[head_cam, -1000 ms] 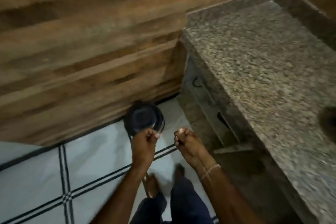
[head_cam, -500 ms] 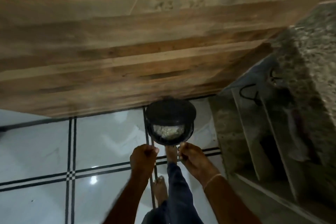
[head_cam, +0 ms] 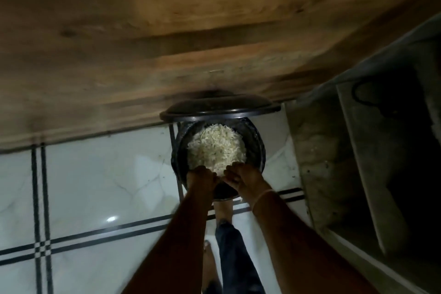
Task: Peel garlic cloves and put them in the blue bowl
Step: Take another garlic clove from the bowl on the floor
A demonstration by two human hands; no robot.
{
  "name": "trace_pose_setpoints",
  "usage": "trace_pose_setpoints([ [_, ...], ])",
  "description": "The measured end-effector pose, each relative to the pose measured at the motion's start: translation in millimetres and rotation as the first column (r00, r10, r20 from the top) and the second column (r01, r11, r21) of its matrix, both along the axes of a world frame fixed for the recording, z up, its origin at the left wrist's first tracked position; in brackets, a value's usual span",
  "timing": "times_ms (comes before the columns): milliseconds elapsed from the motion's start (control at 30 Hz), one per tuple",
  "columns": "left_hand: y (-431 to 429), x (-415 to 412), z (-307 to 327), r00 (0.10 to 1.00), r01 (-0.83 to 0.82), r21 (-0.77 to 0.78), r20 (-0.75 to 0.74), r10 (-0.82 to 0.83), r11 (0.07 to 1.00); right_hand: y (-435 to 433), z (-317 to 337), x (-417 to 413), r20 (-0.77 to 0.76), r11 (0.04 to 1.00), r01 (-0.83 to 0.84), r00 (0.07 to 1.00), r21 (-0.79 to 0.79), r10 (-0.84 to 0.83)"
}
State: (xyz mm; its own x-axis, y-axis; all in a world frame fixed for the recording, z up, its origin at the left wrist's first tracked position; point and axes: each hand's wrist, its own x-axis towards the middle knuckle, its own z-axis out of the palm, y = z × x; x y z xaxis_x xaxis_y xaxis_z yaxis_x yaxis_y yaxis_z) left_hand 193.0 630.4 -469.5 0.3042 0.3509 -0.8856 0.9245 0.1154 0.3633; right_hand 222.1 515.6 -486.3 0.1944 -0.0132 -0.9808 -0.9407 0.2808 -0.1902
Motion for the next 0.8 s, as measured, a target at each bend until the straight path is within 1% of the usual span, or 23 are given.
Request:
trace_pose_setpoints([
  [33, -6.9, 0.8, 11.3, 0.986, -0.161, -0.04, 0.04, 0.163, 0.986, 3.6, 2.5, -1.3, -0.001, 0.999, -0.031, 1.0, 0.01, 0.031],
  [67, -14.9, -4.6, 11.8, 0.971, -0.234, -0.06, 0.038, 0.236, 0.97, 7.7, 9.4, -4.0, -0.005, 0.998, -0.066, 0.998, 0.015, 0.066],
  [133, -27.0, -10.0, 19.7, 0.964, -0.249, -0.156, 0.059, 0.261, 0.956, 17.9, 39.6, -2.5, -0.004, 0.993, -0.028, 1.0, 0.118, 0.029],
  [167, -29.9, -15.1, 31.0, 0.969, -0.225, -0.187, 0.055, 0.239, 0.956, 23.0, 58.1, -1.2, 0.035, 0.988, -0.037, 0.999, 0.147, 0.033],
  [200, -32.7, -16.0, 42.8, 0.955, -0.281, -0.207, 0.037, 0.295, 0.937, 27.1, 77.0, -1.6, 0.075, 0.98, -0.041, 0.997, 0.196, 0.027],
  [233, -34.0, -14.1, 67.0, 0.938, -0.333, -0.267, 0.003, 0.346, 0.904, 29.0, 97.1, -5.9, 0.106, 0.974, -0.064, 0.993, 0.217, 0.042],
  [267, -36.8, -9.4, 98.6, 0.922, -0.362, -0.363, -0.001, 0.388, 0.859, 28.2, 116.4, -12.2, 0.115, 0.979, -0.085, 0.991, 0.184, 0.064],
  [300, -38.6, -8.5, 121.8, 0.93, -0.321, -0.394, 0.038, 0.365, 0.861, 22.7, 136.5, -19.3, 0.136, 0.986, -0.097, 0.988, 0.134, 0.079],
  [333, -42.4, -6.8, 146.5, 0.941, -0.248, -0.391, 0.119, 0.316, 0.886, 16.0, 154.6, -26.8, 0.134, 0.99, -0.09, 0.988, 0.111, 0.075],
  [400, -51.6, -13.6, 195.6, 0.967, -0.086, -0.303, 0.204, 0.153, 0.949, -4.4, 206.5, -37.4, 0.19, 0.987, -0.115, 0.978, 0.111, 0.092],
  [433, -56.5, -21.2, 220.0, 0.971, 0.042, -0.177, 0.241, 0.002, 0.983, -17.4, 234.9, -41.3, 0.219, 0.988, -0.126, 0.97, 0.087, 0.105],
  [467, -60.5, -30.3, 245.3, 0.958, 0.134, -0.08, 0.267, -0.109, 0.988, -31.6, 259.5, -45.5, 0.283, 0.988, -0.152, 0.949, 0.014, 0.142],
  [500, -65.0, -40.1, 266.9, 0.932, 0.233, 0.028, 0.278, -0.232, 0.972, -44.8, 287.8, -52.4, 0.354, 0.988, -0.153, 0.922, -0.035, 0.156],
  [533, -70.3, -49.7, 289.9, 0.893, 0.325, 0.138, 0.282, -0.351, 0.936, -57.5, 318.5, -61.1, 0.421, 0.987, -0.14, 0.893, -0.074, 0.158],
  [567, -77.5, -57.4, 314.3, 0.84, 0.41, 0.215, 0.29, -0.459, 0.886, -71.1, 347.2, -73.3, 0.482, 0.982, -0.143, 0.856, -0.126, 0.186],
  [600, -88.0, -65.5, 340.7, 0.773, 0.488, 0.268, 0.311, -0.554, 0.831, -87.2, 372.6, -88.8, 0.537, 0.973, -0.136, 0.816, -0.184, 0.216],
  [667, -113.0, -82.6, 385.1, 0.611, 0.604, 0.364, 0.361, -0.705, 0.709, -122.6, 413.8, -122.2, 0.615, 0.956, -0.04, 0.758, -0.29, 0.218],
  [733, -140.9, -93.1, 417.2, 0.471, 0.643, 0.47, 0.381, -0.796, 0.605, -156.5, 440.1, -153.0, 0.68, 0.91, 0.017, 0.67, -0.415, 0.298],
  [800, -174.1, -103.7, 444.1, 0.353, 0.647, 0.539, 0.415, -0.838, 0.539, -193.6, 458.7, -182.0, 0.7, 0.847, 0.092, 0.613, -0.523, 0.365],
])
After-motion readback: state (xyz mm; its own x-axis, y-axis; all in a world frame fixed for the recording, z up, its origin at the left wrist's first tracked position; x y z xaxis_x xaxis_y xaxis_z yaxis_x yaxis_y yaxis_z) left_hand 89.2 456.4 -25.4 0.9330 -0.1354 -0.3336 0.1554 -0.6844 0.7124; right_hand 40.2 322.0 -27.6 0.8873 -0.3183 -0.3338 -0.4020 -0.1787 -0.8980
